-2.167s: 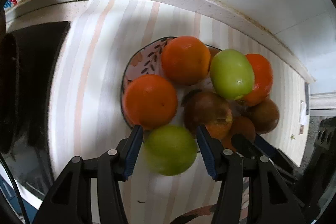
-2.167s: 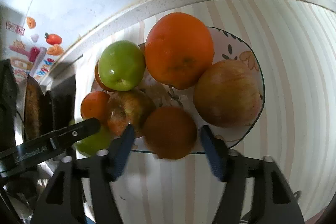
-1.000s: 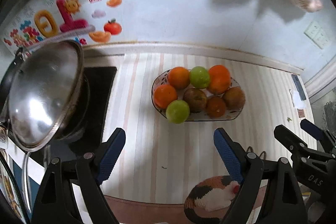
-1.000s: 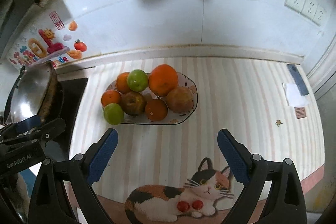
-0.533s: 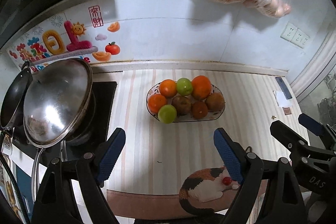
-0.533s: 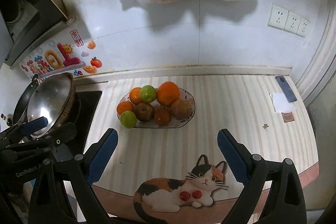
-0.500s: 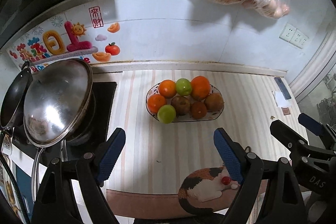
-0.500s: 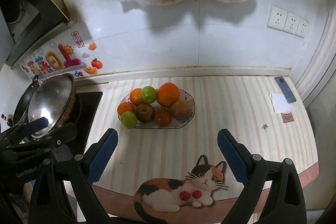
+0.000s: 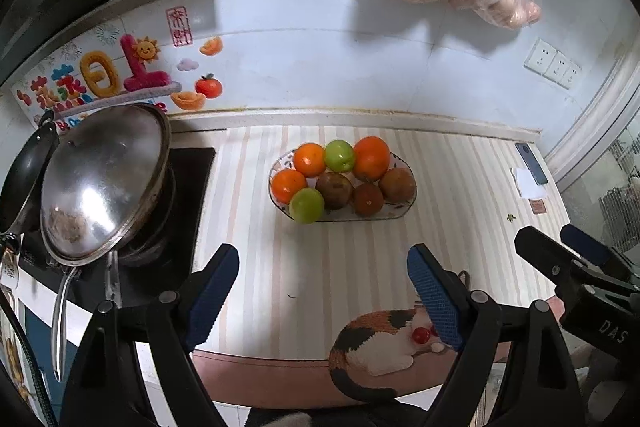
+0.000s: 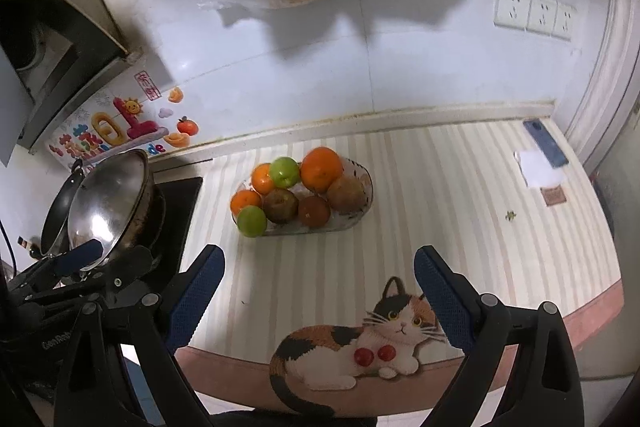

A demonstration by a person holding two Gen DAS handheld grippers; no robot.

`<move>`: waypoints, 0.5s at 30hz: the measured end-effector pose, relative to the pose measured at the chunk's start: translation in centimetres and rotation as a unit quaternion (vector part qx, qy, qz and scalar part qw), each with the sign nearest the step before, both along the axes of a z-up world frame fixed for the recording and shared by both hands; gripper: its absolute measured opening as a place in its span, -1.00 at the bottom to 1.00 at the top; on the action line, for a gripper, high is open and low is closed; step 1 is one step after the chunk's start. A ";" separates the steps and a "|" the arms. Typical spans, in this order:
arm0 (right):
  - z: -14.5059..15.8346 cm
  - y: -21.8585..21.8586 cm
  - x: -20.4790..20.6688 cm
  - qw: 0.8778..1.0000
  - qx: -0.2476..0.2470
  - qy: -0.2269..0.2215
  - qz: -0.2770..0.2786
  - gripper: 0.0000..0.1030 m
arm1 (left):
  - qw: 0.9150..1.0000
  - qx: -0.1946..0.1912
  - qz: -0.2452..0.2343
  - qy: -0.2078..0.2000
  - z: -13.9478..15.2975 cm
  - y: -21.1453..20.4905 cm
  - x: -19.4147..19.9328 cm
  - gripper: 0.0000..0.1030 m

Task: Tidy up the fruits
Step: 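Grasp a red cherry tomato with the left tool while the right tool grasps another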

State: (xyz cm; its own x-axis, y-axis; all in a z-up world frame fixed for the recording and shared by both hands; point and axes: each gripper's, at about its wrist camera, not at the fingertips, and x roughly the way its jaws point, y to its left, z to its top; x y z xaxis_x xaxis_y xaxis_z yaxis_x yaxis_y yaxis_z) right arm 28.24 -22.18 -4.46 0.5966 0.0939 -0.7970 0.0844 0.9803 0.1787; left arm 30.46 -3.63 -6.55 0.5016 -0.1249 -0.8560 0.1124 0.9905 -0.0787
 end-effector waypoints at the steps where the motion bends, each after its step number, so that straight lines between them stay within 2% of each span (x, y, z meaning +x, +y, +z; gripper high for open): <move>1: -0.8 -0.6 0.1 1.000 0.008 0.010 -0.003 0.90 | 1.000 -0.001 -0.002 0.006 -0.5 -0.3 0.2 0.95; 4: -3.3 -2.3 0.5 0.999 0.023 0.040 -0.011 0.90 | 1.000 0.001 -0.005 0.023 -2.1 -1.2 0.6 0.95; 9: -10.3 -5.2 0.4 0.993 0.028 0.110 -0.029 0.87 | 0.998 0.030 -0.011 0.059 -6.0 -3.3 1.4 0.95; 10: -11.8 -5.6 0.2 0.992 0.027 0.123 -0.028 0.76 | 0.997 0.035 -0.016 0.070 -6.9 -3.8 1.6 0.95; 11: -13.5 -6.0 0.0 0.989 0.031 0.140 -0.030 0.56 | 0.996 0.038 -0.020 0.080 -7.8 -4.2 1.7 0.95; 13: -16.6 -7.0 -0.2 0.983 0.061 0.167 -0.035 0.29 | 0.993 0.044 -0.030 0.108 -10.0 -5.3 2.0 0.95; 15: -19.6 -7.9 -0.2 0.976 0.092 0.193 -0.044 0.14 | 0.989 0.049 -0.043 0.136 -12.1 -6.3 2.1 0.95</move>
State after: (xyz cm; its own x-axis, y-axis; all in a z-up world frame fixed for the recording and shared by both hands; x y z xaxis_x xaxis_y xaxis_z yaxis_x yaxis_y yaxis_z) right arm 28.00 -30.07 -24.08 0.2668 0.2178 -0.9388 0.2625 0.9209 0.2882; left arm 32.55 -9.95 -18.66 0.2426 -0.0674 -0.9678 0.1853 0.9824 -0.0219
